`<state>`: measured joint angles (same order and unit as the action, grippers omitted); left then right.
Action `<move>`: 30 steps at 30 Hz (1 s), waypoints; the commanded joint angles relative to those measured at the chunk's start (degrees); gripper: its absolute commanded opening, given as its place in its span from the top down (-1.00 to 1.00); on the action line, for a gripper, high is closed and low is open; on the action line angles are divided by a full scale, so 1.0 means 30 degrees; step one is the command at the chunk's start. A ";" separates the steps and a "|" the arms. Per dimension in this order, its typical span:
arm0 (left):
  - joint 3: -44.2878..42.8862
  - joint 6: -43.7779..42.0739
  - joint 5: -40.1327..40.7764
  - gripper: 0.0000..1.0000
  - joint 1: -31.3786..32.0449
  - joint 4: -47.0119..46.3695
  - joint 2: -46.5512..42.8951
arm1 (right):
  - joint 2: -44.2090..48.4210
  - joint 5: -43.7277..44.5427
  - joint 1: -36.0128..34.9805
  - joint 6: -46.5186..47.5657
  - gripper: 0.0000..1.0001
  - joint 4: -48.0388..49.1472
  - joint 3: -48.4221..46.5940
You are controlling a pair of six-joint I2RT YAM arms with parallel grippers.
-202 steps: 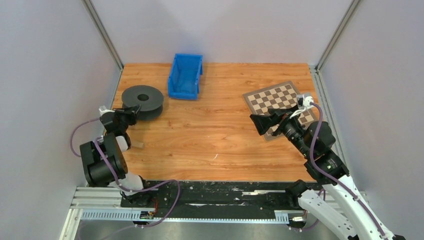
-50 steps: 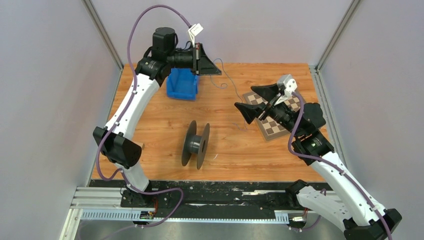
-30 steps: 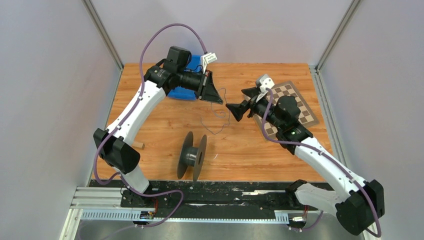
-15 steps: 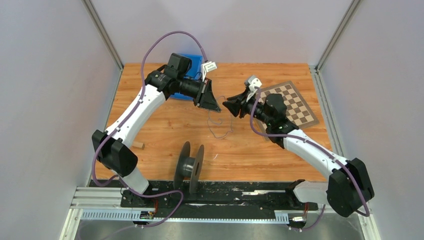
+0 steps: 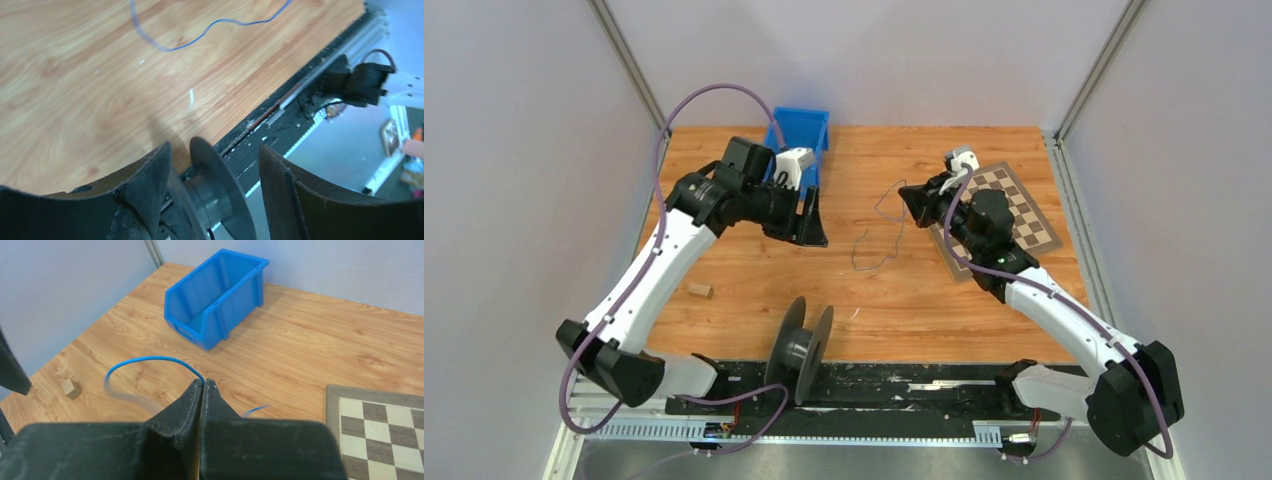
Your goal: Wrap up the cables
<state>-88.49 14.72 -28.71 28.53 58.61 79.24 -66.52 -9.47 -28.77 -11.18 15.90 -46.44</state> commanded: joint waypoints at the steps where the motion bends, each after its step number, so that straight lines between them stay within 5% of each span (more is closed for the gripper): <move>1: 0.0760 0.1905 0.4731 -0.45 0.0094 0.2464 -0.2264 | 0.1194 0.1044 0.0044 -0.0693 1.00 -0.0108 0.0651; 7: 0.1553 0.2768 0.6528 -0.45 0.0504 0.5395 -0.3602 | 0.2092 0.1407 0.0065 -0.0639 1.00 -0.0244 0.1084; 18: 0.5413 0.5957 0.7291 -0.34 0.4495 0.6588 -0.4602 | 0.3294 0.1677 0.0128 -0.0021 1.00 -0.0586 0.1478; 22: 0.6485 0.6452 0.5940 0.12 0.5283 0.5036 -0.4460 | 0.3619 0.1701 0.0174 0.0082 1.00 -0.0713 0.1577; 23: 0.6480 0.6515 0.6041 0.36 0.5547 0.4924 -0.4333 | 0.3690 0.1735 0.0200 0.0136 1.00 -0.0834 0.1524; 27: 0.4526 0.6126 0.8296 0.92 0.5734 0.4763 -0.2974 | 0.4350 0.2002 0.0293 0.0318 1.00 -0.1444 0.1474; 30: 0.2050 0.3881 1.1218 1.00 0.5724 0.3827 -0.1821 | 0.4771 0.2480 0.0305 0.0987 1.00 -0.3413 0.0504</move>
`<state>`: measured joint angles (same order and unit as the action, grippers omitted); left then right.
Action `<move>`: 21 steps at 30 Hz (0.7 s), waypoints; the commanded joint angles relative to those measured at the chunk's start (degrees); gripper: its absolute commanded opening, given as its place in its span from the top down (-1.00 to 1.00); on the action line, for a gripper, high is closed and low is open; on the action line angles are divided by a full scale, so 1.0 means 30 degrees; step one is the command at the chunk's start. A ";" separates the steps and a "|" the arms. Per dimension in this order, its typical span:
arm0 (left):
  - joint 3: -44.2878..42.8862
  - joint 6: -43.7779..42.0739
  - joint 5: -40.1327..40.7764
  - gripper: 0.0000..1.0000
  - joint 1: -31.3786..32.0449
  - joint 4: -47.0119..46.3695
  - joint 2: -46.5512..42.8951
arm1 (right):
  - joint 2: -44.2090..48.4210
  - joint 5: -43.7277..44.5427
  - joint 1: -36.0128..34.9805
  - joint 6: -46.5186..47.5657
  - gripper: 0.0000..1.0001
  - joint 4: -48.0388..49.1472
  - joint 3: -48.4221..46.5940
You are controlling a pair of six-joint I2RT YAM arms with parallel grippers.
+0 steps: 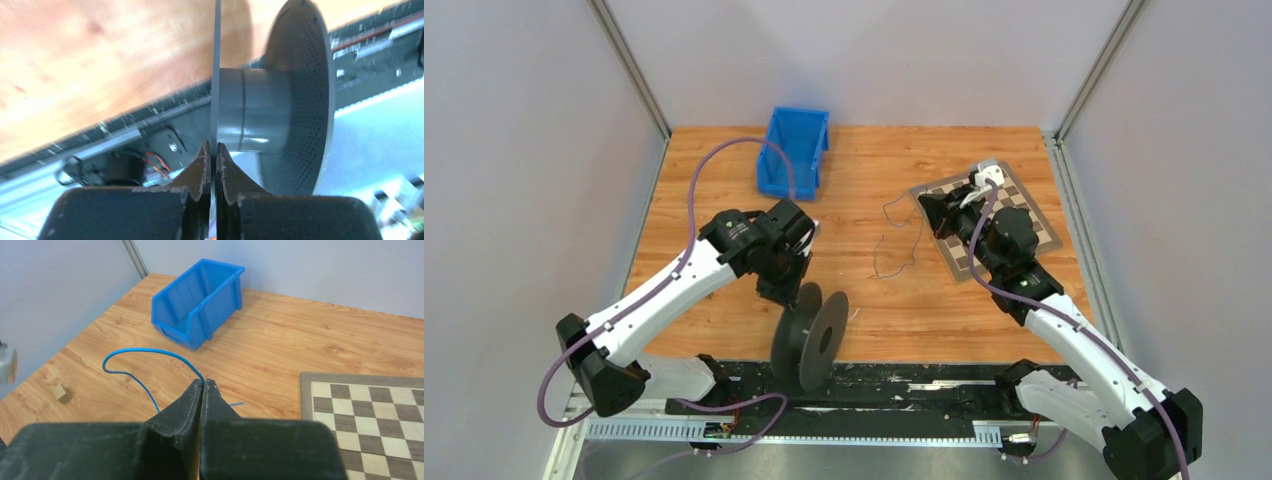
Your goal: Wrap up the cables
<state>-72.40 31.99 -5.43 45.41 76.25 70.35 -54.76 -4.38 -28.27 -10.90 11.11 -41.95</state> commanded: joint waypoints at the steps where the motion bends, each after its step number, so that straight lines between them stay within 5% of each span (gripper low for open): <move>1: -0.3696 -0.2592 0.4017 1.00 0.0099 -0.2913 0.1676 | 0.0932 0.1178 0.0133 0.1173 1.00 -0.2817 -0.1587; 9: -0.8143 -0.8698 0.7051 1.00 -0.0427 -0.6269 0.6457 | 0.2974 0.3638 0.0137 0.2236 1.00 -0.4527 -0.2129; 18: -0.8537 -1.0625 0.3700 0.99 -0.1921 -0.8155 0.9056 | 0.3529 0.2410 0.0126 0.0631 1.00 -0.4986 -0.1368; 21: -0.8088 -1.0642 0.3298 0.73 -0.2000 -0.8656 0.9077 | 0.3368 0.2207 0.0111 0.0472 1.00 -0.4966 -0.1474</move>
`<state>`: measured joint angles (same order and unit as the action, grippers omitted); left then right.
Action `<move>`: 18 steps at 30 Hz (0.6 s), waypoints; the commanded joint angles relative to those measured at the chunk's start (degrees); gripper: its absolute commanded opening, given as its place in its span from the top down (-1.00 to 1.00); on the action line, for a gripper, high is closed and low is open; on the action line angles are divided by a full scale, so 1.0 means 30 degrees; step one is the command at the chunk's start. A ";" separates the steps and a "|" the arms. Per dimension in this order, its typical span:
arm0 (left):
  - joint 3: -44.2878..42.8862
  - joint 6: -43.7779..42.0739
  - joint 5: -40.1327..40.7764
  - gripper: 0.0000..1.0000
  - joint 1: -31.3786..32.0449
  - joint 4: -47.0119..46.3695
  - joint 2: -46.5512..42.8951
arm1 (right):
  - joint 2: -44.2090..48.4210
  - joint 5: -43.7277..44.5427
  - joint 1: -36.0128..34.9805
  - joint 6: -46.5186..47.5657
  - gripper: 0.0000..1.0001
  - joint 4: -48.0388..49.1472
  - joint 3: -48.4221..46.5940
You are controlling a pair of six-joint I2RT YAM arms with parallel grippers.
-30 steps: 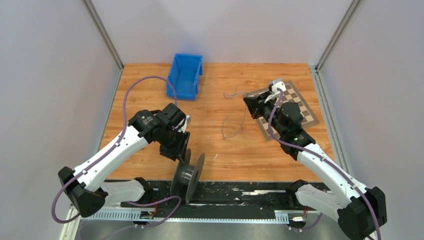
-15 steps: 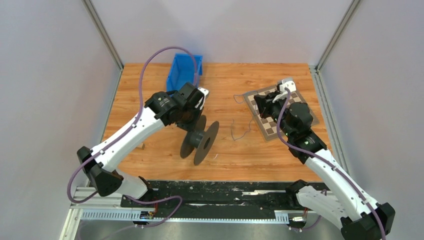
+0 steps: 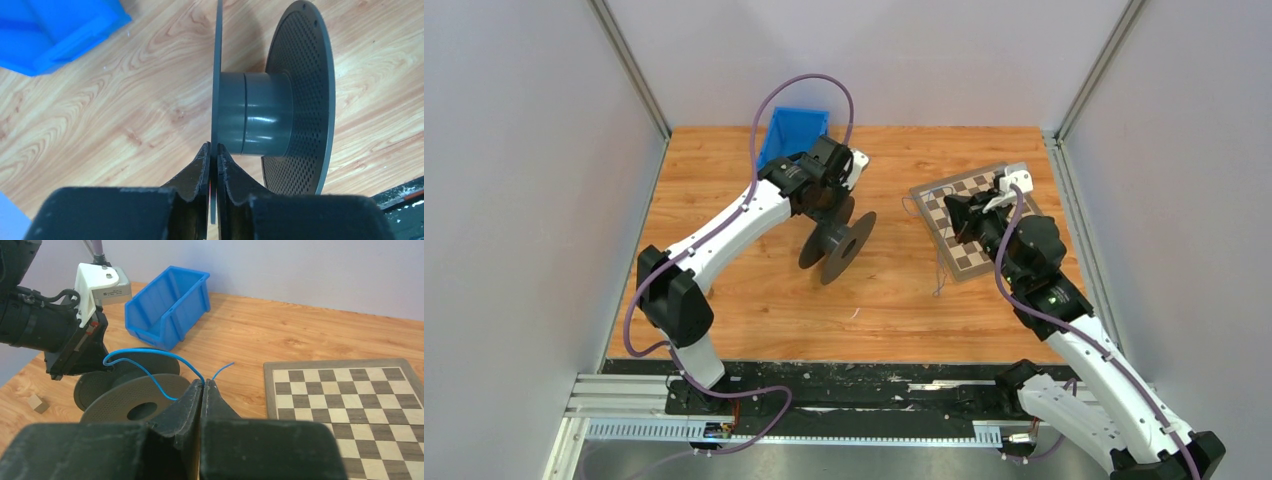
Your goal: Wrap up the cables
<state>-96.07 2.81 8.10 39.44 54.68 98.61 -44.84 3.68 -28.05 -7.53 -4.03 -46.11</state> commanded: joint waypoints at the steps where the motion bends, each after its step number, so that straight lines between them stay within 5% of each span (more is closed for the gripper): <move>1: -0.0171 -0.0909 -0.1287 0.70 -0.0019 -0.1584 -0.0326 | -0.0076 -0.0574 0.0061 -0.0668 1.00 0.0092 -0.0146; 8: -0.0349 -0.0911 -0.1250 0.15 -0.0051 -0.2024 -0.0528 | -0.0733 -0.0913 0.0049 -0.0928 1.00 0.0128 -0.0363; 18: -0.0850 -0.0514 -0.1036 -0.02 -0.0525 -0.2107 -0.0904 | -0.0908 -0.1766 0.0064 -0.1229 1.00 0.0182 -0.0355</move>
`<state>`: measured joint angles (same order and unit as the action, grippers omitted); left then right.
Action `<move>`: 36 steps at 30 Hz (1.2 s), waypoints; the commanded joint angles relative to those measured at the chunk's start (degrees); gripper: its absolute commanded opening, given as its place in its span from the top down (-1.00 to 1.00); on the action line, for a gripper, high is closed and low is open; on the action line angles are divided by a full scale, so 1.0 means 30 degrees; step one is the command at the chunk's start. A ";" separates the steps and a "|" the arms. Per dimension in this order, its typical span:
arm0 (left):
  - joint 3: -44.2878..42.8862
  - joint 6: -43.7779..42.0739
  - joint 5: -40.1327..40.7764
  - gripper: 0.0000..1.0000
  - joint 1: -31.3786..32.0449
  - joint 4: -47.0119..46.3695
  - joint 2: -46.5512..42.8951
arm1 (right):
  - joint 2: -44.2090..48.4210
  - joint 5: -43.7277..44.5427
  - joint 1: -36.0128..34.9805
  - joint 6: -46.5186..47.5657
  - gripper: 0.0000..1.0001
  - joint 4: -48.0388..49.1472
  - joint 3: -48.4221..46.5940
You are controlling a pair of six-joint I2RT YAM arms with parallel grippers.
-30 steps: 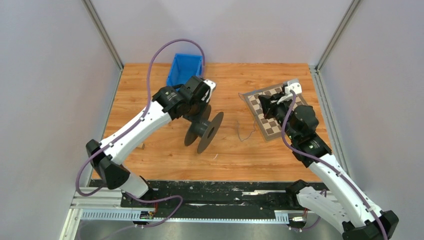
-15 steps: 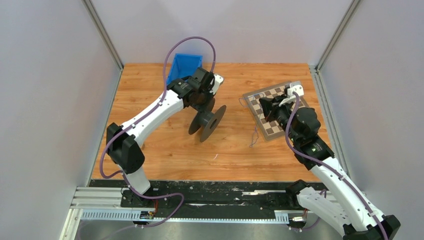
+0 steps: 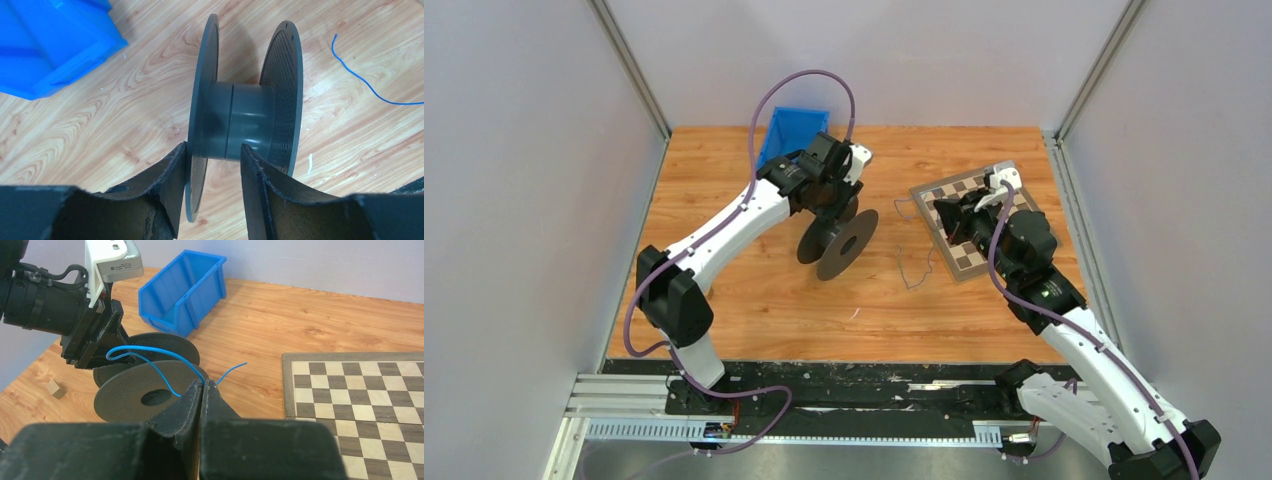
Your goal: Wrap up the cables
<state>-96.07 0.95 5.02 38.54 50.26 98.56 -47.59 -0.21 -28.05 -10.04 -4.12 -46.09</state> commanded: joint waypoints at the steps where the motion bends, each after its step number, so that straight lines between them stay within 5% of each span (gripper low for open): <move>1: -0.0892 0.0265 -0.0106 -0.04 -0.0312 -0.0623 -0.0935 | -0.0052 -0.0525 0.0049 -0.0419 1.00 0.0203 -0.0417; 12: -0.1634 0.1809 -0.0451 -0.22 -0.2493 0.0223 -0.2616 | -0.0994 -0.1690 0.0035 -0.1611 1.00 0.0773 -0.0938; 17: 0.2218 0.2220 -0.3136 -0.33 -0.3731 -0.2347 -0.7300 | -0.3118 -0.5175 -0.0403 -0.4375 1.00 0.2955 -0.1861; 23: 0.7765 0.2258 -0.6647 -0.37 -0.3756 -0.6016 -1.1780 | -0.5778 -0.5530 -0.2802 -0.7082 1.00 0.5179 -0.3090; 30: 0.9750 0.4293 -0.9977 -0.27 -0.3747 -0.7070 -1.2996 | -0.7722 -0.4985 -0.4271 -0.9187 1.00 0.7273 -0.3335; 36: 1.2699 0.5986 -0.9469 -0.33 -0.3752 -1.0265 -1.5029 | -0.7771 -0.4109 -0.4447 -1.0016 1.00 0.7606 -0.3302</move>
<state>-61.65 14.11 -21.96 27.27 29.21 58.63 -71.37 -14.57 -41.08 -36.14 13.43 -53.89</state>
